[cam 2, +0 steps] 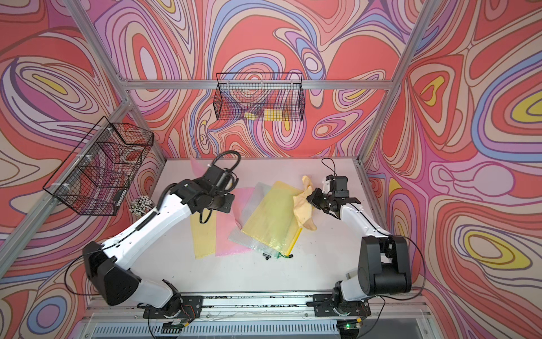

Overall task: Wipe the document bag
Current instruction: Adjust the document bag.

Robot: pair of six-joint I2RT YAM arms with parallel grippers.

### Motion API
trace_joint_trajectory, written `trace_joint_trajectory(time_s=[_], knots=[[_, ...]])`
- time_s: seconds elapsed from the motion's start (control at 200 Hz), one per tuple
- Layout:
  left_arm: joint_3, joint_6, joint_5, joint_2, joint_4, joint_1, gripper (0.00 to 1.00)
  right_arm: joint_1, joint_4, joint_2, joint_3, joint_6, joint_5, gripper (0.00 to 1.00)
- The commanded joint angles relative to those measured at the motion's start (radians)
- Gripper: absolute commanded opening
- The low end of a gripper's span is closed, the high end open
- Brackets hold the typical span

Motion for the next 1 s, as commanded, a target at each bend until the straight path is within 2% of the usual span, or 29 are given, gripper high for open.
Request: trace_joint_trajectory(time_s=[0.0,0.125,0.26,0.516,0.631,0.726,0.846,0.996], knots=[[0.063,0.004,0.025,0.124,0.022,-0.106,0.0,0.001,-0.053,-0.057,0.017,-0.023,0.026,0.0],[0.193,0.008,0.017,0.275,0.021,-0.196,0.0,0.001,-0.084,-0.109,0.017,-0.026,0.032,0.0],[0.322,0.04,0.003,0.364,0.033,-0.252,0.0,0.001,-0.106,-0.148,0.008,-0.029,0.051,0.0],[0.348,0.127,0.083,0.428,0.155,-0.257,0.0,0.001,-0.09,-0.172,-0.02,-0.012,0.06,0.0],[0.395,0.157,0.089,0.467,0.17,-0.257,0.0,0.001,-0.027,-0.136,-0.043,0.025,-0.029,0.0],[0.428,0.177,0.133,0.491,0.209,-0.257,0.08,0.001,0.032,-0.119,-0.087,0.07,-0.062,0.0],[0.465,0.188,0.179,0.535,0.247,-0.257,0.12,0.001,0.005,-0.165,-0.102,0.067,-0.001,0.0],[0.471,0.174,0.249,0.566,0.309,-0.257,0.16,0.001,-0.145,-0.23,-0.037,0.014,0.14,0.0]])
